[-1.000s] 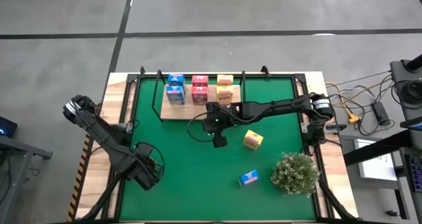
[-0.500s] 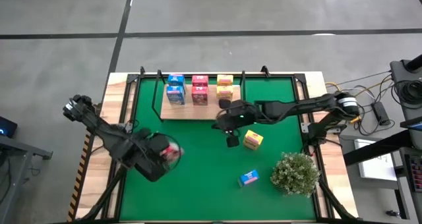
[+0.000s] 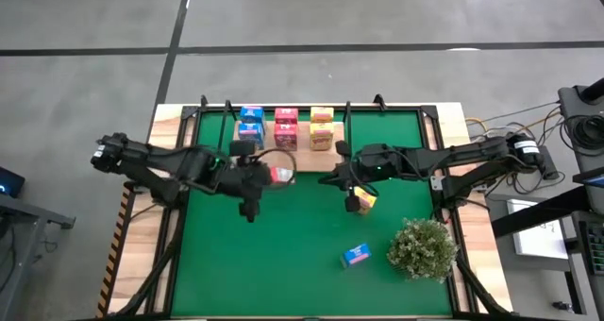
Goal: Stack cereal on shelf
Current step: Put the red cereal box on the shelf aligned with the other red cereal box
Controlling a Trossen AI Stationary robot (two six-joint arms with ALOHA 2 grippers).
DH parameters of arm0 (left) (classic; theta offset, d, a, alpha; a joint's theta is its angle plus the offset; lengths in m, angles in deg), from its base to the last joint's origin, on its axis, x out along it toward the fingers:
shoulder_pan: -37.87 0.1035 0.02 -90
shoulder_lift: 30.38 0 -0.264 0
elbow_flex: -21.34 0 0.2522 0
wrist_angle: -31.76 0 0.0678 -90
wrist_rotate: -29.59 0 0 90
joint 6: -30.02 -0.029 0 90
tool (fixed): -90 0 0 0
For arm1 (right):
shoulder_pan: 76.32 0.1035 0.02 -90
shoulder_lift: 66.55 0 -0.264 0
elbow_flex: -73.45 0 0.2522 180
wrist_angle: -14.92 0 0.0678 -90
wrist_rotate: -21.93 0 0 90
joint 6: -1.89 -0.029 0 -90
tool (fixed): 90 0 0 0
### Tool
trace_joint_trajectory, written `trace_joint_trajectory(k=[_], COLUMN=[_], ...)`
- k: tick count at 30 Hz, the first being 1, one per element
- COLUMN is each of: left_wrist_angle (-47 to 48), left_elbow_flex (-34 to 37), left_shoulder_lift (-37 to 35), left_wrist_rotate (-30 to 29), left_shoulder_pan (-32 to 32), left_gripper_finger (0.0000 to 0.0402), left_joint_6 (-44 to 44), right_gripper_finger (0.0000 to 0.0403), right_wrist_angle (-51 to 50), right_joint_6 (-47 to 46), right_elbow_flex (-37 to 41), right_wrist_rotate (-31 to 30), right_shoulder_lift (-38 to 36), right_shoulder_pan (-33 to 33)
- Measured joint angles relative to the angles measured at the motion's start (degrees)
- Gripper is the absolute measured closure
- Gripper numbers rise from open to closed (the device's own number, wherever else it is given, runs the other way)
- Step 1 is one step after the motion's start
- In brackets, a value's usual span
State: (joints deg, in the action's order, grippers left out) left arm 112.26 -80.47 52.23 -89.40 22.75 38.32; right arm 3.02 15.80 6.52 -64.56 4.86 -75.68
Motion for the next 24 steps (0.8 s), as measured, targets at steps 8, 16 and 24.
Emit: trace_joint_trajectory(k=[8, 16, 24], left_wrist_angle=[-7.93, -10.95, -15.8], left_elbow_flex=[1.4, 4.68, 12.05], left_shoulder_lift=[0.13, 0.13, 0.17], left_wrist_rotate=[8.23, 13.79, 16.93], left_shoulder_pan=[9.48, 17.38, 23.53], left_gripper_finger=[0.023, 0.023, 0.023], left_joint_6=[-14.13, -17.77, -20.78], right_gripper_finger=[0.0394, 0.0394, 0.0394], right_wrist_angle=[0.29, 0.2, 0.18], right_joint_6=[-1.36, -1.36, -1.29], right_elbow_flex=[0.96, 0.96, 0.96], right_wrist_rotate=[-0.02, -0.05, -0.05], right_shoulder_lift=[-1.36, -1.35, -1.35], right_shoulder_pan=[1.9, 2.13, 2.13])
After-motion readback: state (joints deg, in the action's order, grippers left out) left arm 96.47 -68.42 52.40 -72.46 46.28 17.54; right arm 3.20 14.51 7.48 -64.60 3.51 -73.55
